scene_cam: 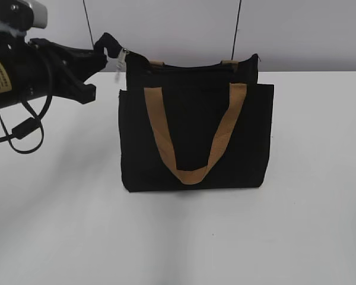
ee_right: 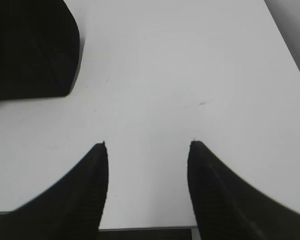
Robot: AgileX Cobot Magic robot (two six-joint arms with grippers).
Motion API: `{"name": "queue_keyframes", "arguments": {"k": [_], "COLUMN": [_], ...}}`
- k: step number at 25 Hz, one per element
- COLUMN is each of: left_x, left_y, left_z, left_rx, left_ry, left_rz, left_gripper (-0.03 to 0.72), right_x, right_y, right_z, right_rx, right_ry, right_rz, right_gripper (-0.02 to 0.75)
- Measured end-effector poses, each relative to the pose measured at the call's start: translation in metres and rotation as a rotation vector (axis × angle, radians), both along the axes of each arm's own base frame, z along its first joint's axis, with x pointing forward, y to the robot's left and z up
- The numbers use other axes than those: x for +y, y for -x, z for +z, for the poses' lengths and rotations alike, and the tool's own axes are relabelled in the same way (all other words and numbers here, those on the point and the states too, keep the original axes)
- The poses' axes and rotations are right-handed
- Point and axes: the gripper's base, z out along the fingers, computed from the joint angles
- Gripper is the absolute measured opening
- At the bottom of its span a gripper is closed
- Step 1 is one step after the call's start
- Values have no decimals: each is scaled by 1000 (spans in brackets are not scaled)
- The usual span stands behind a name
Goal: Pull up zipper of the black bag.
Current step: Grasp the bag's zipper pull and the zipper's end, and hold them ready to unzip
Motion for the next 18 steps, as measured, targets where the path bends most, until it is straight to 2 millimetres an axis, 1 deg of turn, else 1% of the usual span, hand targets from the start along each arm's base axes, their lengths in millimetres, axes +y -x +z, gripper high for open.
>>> {"name": "queue_keyframes", "arguments": {"k": [3,6,9,12,18], "left_x": [-4,-11,-17,-19,-18], "left_y": [8,16,20,21,23], "left_z": [17,26,29,28,33], "left_rx": [-20,-30,-31,-26,-34], "left_ry": [55,84,89,84,84], "left_rz": [-9,-33,-56,-61,-57], "left_gripper": [7,7,7,7,6], "right_x": [0,0,0,1,13], "right_y": [0,0,0,0,-1], "right_z": [0,0,0,0,3], "right_rx": [0,0,0,0,-17], "right_ry": [0,0,0,-11,-98], "right_rz": [0,0,0,7,108], "right_gripper": [401,401,401,401,401]}}
